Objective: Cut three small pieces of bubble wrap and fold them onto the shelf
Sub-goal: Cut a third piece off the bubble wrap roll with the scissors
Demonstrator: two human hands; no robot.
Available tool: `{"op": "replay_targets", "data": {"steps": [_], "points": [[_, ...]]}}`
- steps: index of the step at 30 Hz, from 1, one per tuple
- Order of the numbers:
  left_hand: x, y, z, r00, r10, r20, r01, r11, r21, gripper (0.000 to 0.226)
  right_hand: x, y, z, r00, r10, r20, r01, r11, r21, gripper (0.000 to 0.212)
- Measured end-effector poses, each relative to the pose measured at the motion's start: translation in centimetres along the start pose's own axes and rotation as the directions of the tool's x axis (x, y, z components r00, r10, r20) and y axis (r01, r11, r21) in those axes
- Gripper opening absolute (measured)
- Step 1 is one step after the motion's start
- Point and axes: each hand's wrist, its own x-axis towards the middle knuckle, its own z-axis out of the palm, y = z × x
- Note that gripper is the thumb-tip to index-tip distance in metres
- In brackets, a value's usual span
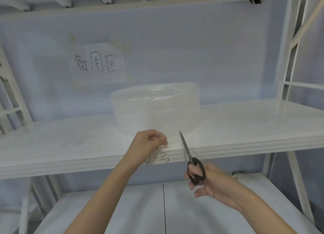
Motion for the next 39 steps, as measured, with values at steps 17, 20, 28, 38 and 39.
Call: {"op": "replay_targets", "data": {"steps": [17,20,28,38,39], "points": [[-0.1,0.2,0.0,1.000,-0.022,0.008,0.023,0.997,-0.073,0.010,3.0,-0.2,1.3,0.985,0.024,0.172,-0.026,1.000,0.009,0.051],[0.0,0.2,-0.2,0.999,-0.032,0.019,0.034,0.995,-0.091,0.010,3.9,-0.6,1.6,0.982,0.022,0.188,-0.030,0.999,0.041,0.052],[0.1,0.2,-0.3,0.999,-0.033,0.020,0.035,0.993,-0.116,0.011,4.7,0.0,1.2,0.967,-0.035,0.252,0.003,0.992,0.126,0.060],[0.1,0.0,-0.4,0.999,-0.028,0.017,0.030,0.996,-0.090,0.011,4.6,0.1,1.2,0.977,-0.111,0.181,0.098,0.992,0.080,0.041],[0.2,0.0,-0.4,0.999,-0.027,0.019,0.028,0.995,-0.096,0.011,4.6,0.1,1.2,0.978,-0.118,0.170,0.108,0.992,0.068,0.039]]}}
